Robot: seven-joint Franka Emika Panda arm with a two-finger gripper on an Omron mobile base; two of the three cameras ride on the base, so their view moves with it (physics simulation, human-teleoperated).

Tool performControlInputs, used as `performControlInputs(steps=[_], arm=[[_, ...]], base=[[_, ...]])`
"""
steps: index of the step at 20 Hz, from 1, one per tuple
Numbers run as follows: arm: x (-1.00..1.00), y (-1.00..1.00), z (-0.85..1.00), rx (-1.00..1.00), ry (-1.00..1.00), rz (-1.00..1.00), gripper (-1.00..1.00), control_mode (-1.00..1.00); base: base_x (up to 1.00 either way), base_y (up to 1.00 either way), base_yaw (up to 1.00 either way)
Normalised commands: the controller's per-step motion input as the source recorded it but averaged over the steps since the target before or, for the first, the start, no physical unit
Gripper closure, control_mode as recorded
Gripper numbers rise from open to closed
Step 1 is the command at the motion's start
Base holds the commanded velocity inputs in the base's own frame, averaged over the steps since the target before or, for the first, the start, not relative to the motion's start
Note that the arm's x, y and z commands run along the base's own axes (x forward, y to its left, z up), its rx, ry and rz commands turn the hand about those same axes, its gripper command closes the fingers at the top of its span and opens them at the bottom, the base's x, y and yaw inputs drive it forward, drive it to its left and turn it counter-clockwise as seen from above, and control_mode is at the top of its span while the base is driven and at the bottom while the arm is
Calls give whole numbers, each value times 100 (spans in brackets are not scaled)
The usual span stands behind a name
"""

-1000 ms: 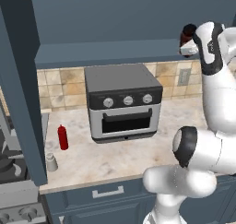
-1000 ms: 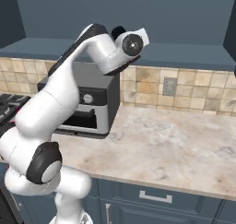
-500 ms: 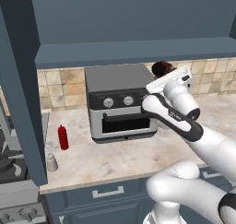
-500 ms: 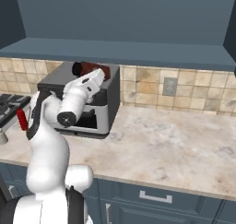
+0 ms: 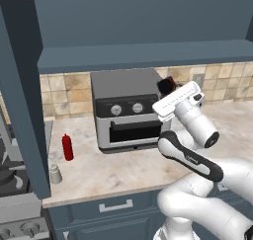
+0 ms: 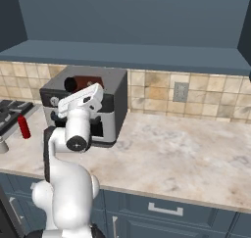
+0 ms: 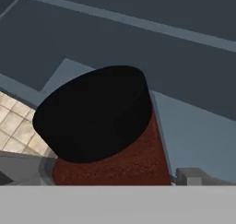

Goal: Collect the paprika, ketchup, and shaker from the cabinet and place them next to the stove.

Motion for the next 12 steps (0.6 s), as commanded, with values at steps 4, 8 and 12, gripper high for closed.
performControlInputs(steps=[4, 8, 12], arm=[[-10, 18, 2, 3, 24, 23, 100, -100], [0, 27, 0, 4, 39, 20, 100, -100], [0, 38, 0, 1, 45, 20, 100, -100]], base=[[0, 0, 0], [0, 0, 0], [0, 0, 0]])
